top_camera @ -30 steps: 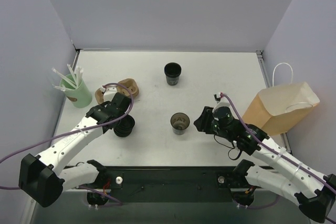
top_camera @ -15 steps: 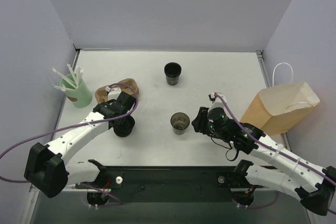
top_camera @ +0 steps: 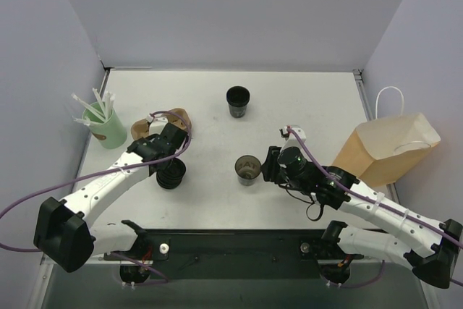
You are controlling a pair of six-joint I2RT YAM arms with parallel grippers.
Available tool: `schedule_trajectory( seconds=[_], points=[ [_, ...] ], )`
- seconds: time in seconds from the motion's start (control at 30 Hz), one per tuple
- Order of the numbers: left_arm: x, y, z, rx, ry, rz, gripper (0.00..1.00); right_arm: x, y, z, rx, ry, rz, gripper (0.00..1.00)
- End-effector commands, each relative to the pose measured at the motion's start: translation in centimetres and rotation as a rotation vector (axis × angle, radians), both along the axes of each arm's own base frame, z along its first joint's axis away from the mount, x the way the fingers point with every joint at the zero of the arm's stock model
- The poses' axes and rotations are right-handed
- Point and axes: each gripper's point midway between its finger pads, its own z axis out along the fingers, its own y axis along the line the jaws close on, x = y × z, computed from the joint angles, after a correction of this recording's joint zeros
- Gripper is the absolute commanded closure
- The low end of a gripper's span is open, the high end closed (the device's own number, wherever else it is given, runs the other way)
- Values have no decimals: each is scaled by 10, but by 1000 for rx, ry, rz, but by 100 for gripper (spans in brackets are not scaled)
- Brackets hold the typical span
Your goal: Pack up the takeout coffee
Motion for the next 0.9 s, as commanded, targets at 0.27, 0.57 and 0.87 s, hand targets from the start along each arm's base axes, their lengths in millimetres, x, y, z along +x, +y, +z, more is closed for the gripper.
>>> schedule_trajectory(
  seconds=[0.27, 0.57, 0.87],
  points=[
    [9, -3, 1, 21, 12, -6, 68, 6, 1, 18, -28, -52, -9, 64],
    [9, -1, 2, 32, 13, -5, 78, 6, 0, 20, -36, -60, -10, 64],
    [12, 5, 18, 73, 4, -1, 87, 5, 0, 16, -45, -55, -11, 64]
  ],
)
